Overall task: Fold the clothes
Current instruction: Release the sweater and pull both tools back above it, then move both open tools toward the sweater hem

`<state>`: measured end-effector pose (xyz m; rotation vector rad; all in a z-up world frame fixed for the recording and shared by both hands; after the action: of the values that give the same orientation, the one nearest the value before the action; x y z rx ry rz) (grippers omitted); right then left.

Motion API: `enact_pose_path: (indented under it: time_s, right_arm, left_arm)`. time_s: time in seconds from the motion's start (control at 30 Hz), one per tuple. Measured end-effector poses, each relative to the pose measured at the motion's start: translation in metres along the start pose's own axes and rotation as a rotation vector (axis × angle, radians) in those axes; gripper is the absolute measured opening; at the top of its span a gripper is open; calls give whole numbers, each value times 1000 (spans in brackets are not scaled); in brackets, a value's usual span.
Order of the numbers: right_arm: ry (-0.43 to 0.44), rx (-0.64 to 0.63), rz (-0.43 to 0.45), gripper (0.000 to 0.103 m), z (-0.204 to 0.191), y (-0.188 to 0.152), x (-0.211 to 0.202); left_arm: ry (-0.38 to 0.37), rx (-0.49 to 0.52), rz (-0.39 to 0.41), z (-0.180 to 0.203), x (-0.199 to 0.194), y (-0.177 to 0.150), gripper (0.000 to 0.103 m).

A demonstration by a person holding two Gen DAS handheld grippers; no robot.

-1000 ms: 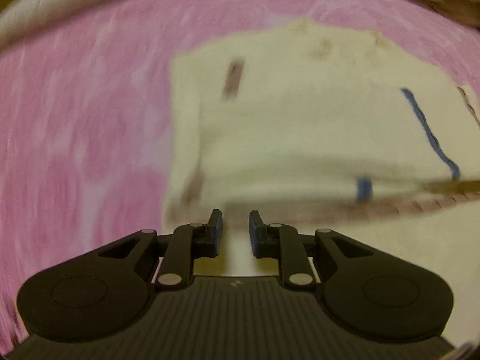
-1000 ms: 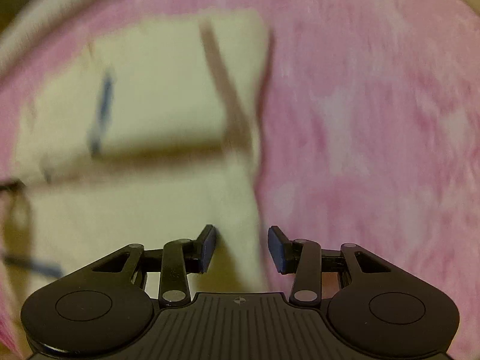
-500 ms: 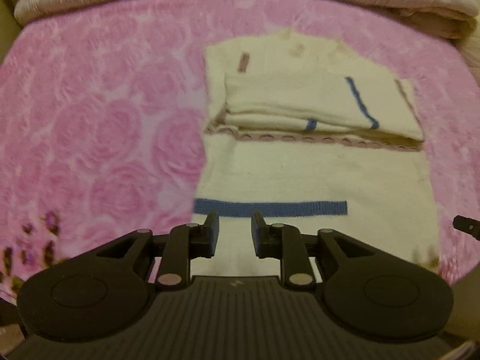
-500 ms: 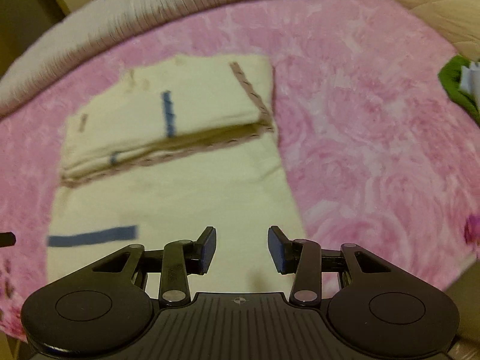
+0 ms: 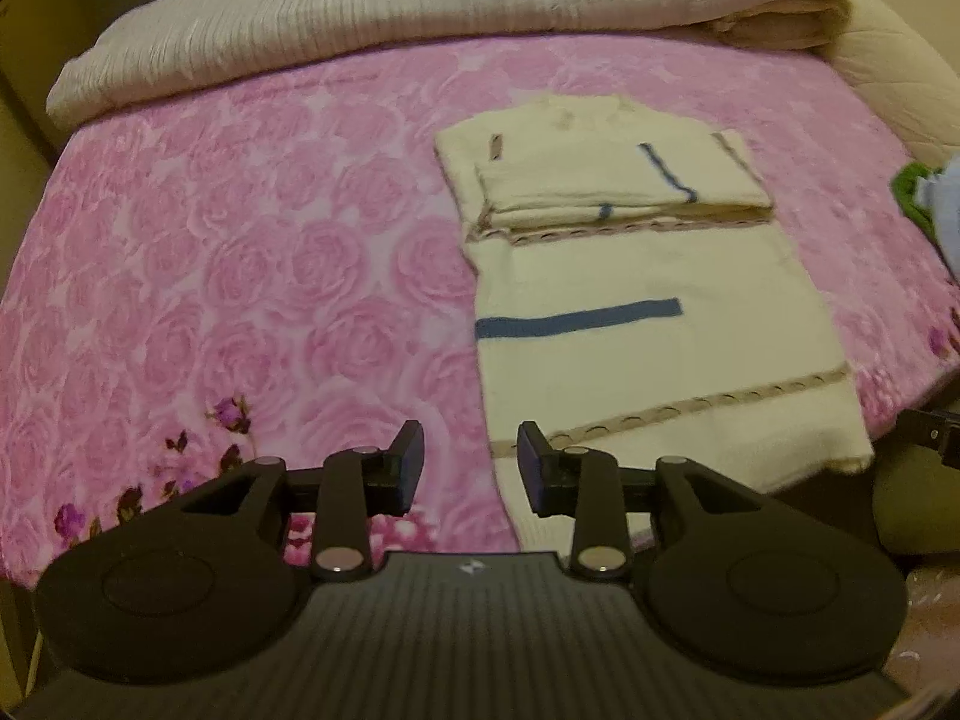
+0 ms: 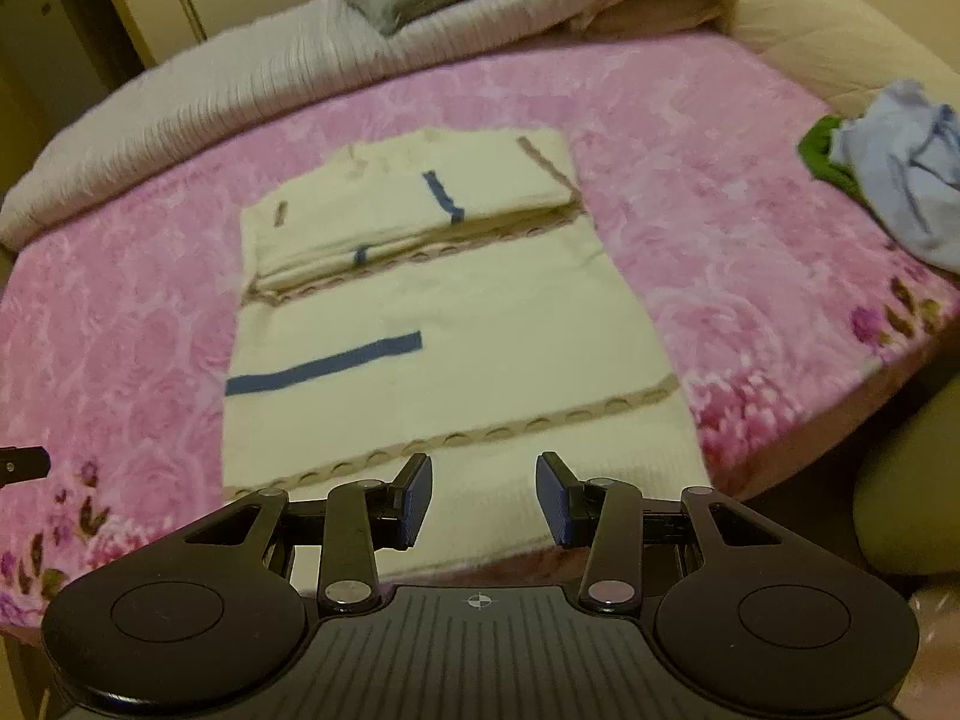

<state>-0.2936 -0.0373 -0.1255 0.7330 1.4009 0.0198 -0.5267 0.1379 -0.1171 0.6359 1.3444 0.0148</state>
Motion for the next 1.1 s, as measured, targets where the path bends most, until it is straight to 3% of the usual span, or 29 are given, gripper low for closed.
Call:
enact_pose_path:
  time_s: [0.27, 0.53, 0.7, 1.0, 1.1]
  right_arm:
    - [-6, 48, -9, 42, -4, -18, -34]
    - [-32, -20, -21, 43, 11, -25, -33]
    - [7, -37, -7, 43, 48, -18, -22]
    - [81, -132, 24, 42, 147, 20, -1]
    - [108, -184, -2, 43, 173, 24, 11]
  left_arm:
    - [-52, 22, 24, 0, -31, -17, 34]
    - [-24, -29, -16, 12, -14, -30, 34]
    - [28, -53, -26, 39, -3, -32, 34]
    - [98, -140, -26, 132, 11, -30, 34]
    - [122, -174, -36, 159, 16, -30, 34]
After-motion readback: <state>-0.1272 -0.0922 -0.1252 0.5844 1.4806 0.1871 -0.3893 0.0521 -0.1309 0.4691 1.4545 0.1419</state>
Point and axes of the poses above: each gripper's, at about its wrist camera, not at the fingertips, and x roughly the way its jaws point, z to its right, y to its top, the point moved 1 cm from there along x, roughly the way its jaws point, and after that the axes turned 13 degrees about -x, right-handed, at the moved point
